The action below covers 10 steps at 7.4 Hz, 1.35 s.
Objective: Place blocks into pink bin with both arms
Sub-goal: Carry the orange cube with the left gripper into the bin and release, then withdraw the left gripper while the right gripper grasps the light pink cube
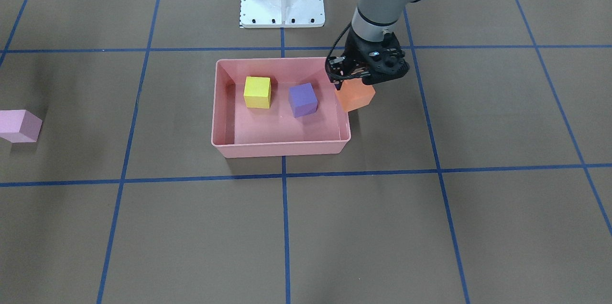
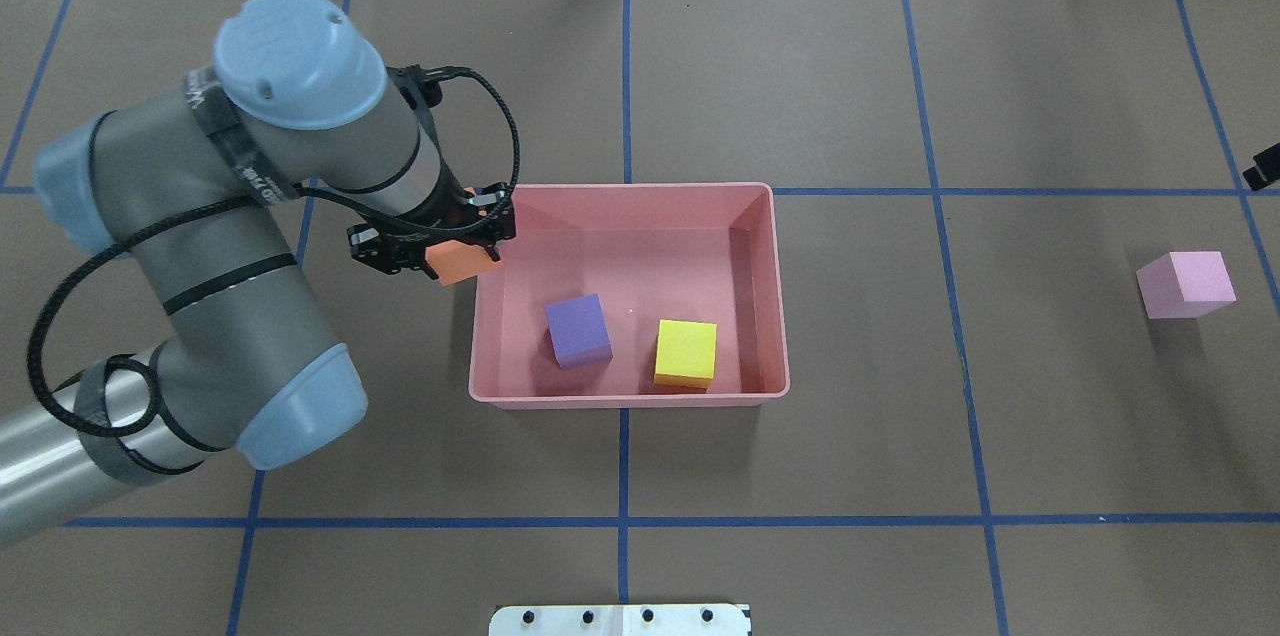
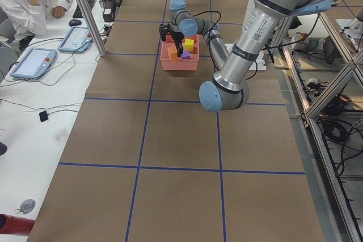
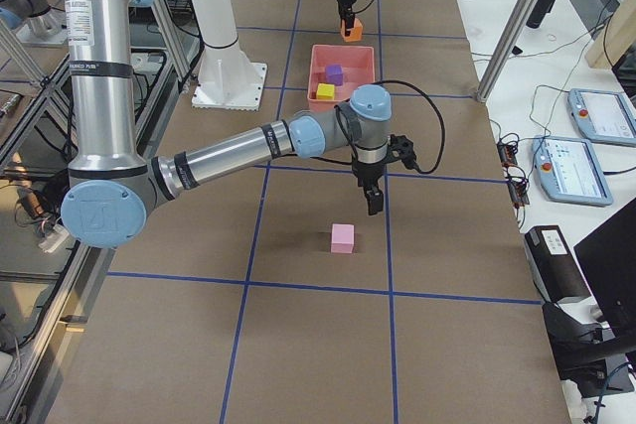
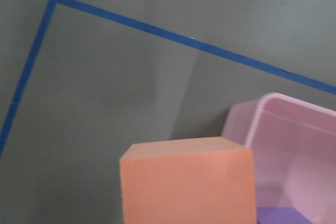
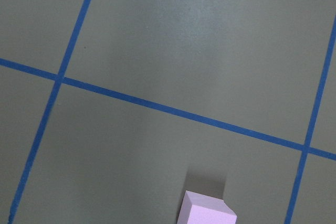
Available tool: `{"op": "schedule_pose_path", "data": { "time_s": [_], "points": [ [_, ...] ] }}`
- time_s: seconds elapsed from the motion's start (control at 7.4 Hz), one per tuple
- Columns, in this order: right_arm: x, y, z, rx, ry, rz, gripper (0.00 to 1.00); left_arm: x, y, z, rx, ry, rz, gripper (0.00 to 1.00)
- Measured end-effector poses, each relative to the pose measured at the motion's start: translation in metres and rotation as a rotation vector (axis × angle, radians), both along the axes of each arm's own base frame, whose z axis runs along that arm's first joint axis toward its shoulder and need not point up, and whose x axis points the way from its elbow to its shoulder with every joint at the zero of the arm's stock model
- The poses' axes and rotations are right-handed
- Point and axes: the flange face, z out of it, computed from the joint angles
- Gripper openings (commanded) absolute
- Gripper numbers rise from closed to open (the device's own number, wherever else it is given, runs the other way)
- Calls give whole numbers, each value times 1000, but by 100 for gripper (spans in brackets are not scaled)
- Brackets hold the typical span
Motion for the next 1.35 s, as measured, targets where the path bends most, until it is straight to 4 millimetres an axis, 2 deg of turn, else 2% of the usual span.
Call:
{"op": "schedule_pose_path", "data": {
  "time_s": [0.14, 0.27, 0.41, 0.68, 0.81, 0.95, 1.22, 1.35],
  "points": [
    [7, -4, 18, -5, -6, -9, 100, 26, -7, -24, -6, -1, 7, 99],
    [11, -8, 34, -4, -15, -12, 100, 43, -16, -40, -12, -5, 9, 100],
    [12, -11, 49, -1, -22, -12, 100, 50, -21, -47, -15, -8, 8, 100],
    [17, -11, 68, 0, -26, -8, 100, 46, -25, -53, -9, -3, 5, 100],
    [20, -6, 76, -10, -24, -6, 100, 34, -25, -48, 10, -1, 15, 100],
    [22, -2, 82, -33, -26, 10, 99, 11, -20, -31, 57, -14, 56, 100],
    [21, -1, 79, -105, -52, 130, 99, -64, -5, 35, 210, -77, 191, 100],
    [15, -1, 77, -127, -73, 186, 99, -102, -8, 71, 276, -118, 246, 100]
  ]
}}
